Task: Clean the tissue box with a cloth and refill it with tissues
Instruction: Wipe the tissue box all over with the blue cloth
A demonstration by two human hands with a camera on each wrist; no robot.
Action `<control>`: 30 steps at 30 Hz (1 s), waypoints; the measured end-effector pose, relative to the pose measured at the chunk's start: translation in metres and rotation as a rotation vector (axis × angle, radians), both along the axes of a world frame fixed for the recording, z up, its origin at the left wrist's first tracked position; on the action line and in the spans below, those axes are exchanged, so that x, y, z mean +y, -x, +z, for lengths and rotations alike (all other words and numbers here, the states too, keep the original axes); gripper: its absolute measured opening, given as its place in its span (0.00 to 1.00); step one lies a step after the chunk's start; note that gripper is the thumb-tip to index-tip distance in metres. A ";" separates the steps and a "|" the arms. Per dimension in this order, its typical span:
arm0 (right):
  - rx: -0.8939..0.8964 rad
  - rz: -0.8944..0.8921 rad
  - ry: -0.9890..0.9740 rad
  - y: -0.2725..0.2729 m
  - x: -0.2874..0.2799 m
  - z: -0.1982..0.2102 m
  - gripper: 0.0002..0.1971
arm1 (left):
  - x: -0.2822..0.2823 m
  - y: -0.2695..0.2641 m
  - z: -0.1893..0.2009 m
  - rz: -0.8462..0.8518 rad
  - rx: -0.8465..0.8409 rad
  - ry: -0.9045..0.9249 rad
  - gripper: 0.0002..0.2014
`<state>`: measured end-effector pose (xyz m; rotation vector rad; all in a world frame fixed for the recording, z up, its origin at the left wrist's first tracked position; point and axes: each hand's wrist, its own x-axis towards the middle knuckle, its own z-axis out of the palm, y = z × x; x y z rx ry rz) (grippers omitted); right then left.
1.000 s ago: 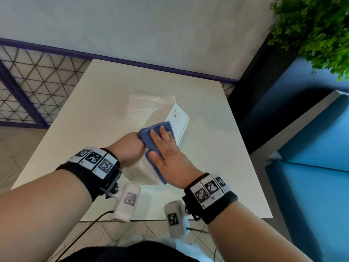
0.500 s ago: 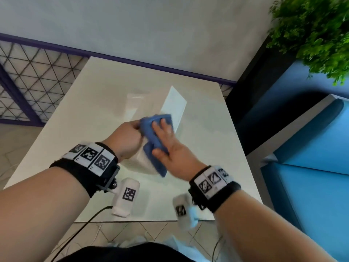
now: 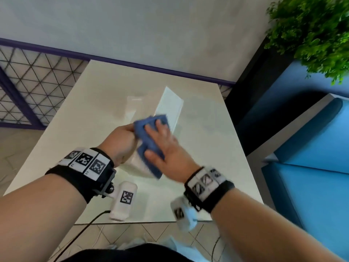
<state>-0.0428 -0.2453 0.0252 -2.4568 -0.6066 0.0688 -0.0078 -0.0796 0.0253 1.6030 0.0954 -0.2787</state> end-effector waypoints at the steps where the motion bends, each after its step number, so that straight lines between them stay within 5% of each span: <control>1: -0.027 -0.094 -0.001 -0.019 -0.005 0.007 0.33 | -0.001 0.001 -0.006 -0.016 -0.029 -0.077 0.13; 4: 0.016 -0.399 0.025 -0.079 -0.028 0.033 0.30 | -0.003 0.012 -0.010 -0.125 -0.053 -0.164 0.17; 6: 0.014 -0.450 0.002 -0.095 -0.032 0.038 0.30 | -0.004 0.014 -0.008 -0.123 -0.056 -0.129 0.18; 11: 0.052 -0.162 -0.021 -0.029 0.016 0.008 0.31 | 0.007 -0.007 0.003 0.073 -0.078 -0.132 0.16; 15: 0.103 0.044 -0.068 0.022 0.028 -0.015 0.34 | 0.015 -0.011 0.018 0.117 -0.001 0.165 0.15; 17: 0.077 0.032 -0.079 0.011 0.022 -0.015 0.34 | 0.012 -0.010 0.017 0.095 -0.053 0.043 0.15; 20: 0.050 -0.195 -0.195 -0.028 0.010 0.000 0.33 | 0.008 -0.005 0.013 -0.011 -0.164 -0.313 0.20; 27: 0.189 -0.682 -0.373 -0.071 -0.008 0.028 0.28 | 0.011 0.003 0.003 -0.146 -0.180 -0.344 0.20; 30: 0.346 -0.840 -0.513 -0.074 -0.010 0.032 0.37 | 0.019 0.001 -0.001 -0.206 -0.163 -0.372 0.20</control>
